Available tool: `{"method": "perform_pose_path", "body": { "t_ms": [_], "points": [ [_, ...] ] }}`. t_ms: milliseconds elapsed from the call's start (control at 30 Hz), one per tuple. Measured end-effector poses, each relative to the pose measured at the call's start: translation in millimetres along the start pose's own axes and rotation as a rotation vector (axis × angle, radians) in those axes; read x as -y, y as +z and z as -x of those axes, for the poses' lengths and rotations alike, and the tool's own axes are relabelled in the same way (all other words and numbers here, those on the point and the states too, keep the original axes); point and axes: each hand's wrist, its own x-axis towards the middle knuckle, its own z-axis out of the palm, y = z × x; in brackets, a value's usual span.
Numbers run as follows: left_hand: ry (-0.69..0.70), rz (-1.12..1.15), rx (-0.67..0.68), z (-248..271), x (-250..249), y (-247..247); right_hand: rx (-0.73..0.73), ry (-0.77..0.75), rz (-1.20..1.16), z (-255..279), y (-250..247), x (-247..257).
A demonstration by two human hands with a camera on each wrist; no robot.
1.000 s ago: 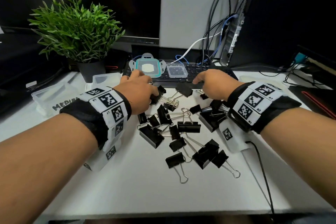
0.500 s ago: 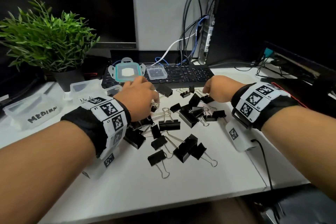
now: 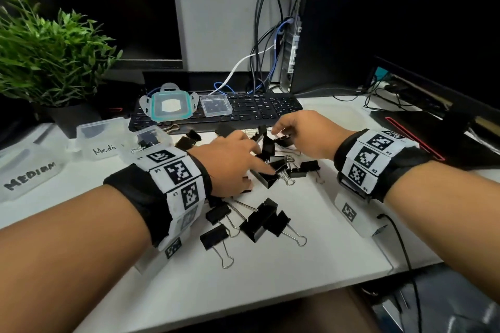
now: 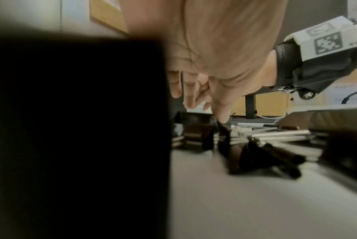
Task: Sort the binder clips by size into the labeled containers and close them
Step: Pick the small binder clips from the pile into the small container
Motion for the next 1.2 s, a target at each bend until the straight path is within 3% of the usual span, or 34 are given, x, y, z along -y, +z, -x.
{"method": "perform_pose_path", "body": {
  "t_ms": [133, 333, 500, 633, 700, 800, 933, 1033, 1133, 1200],
  "points": [
    [-0.048, -0.006, -0.013, 1.4, 4.1, -1.6, 0.036, -0.044, 0.051, 0.7, 0.6, 0.4],
    [-0.237, -0.052, -0.067, 4.4, 4.5, -5.7, 0.022, -0.014, 0.054, 2.2, -0.6, 4.1],
    [-0.293, 0.029, -0.091, 5.3, 4.2, -4.5, 0.18, -0.059, 0.066, 3.3, 3.1, 2.8],
    [-0.233, 0.12, 0.028, 5.0, 0.3, -3.6, 0.319, -0.076, 0.106, 5.3, 9.0, 7.9],
    [-0.228, 0.103, 0.098, 5.3, 0.3, -3.6, 0.311, -0.061, 0.138, 4.1, 11.5, 7.4],
    [-0.249, 0.114, 0.099, 6.8, -0.6, -3.9, 0.273, -0.065, 0.127, 3.2, 12.4, 7.6],
    [-0.288, 0.167, -0.063, 10.4, 0.3, -7.4, 0.145, -0.106, 0.11, 2.4, 9.1, 9.6],
    [-0.355, 0.272, -0.321, 11.2, 4.7, -12.9, -0.123, -0.082, -0.019, 0.7, 5.3, 9.8],
    [-0.451, 0.344, -0.55, 10.2, 9.5, -14.1, -0.359, 0.0, -0.135, 0.2, 0.2, 11.0],
    [-0.529, 0.326, -0.567, 9.9, 14.3, -12.8, -0.345, 0.117, -0.064, -1.7, -2.3, 8.6]
  ]
}}
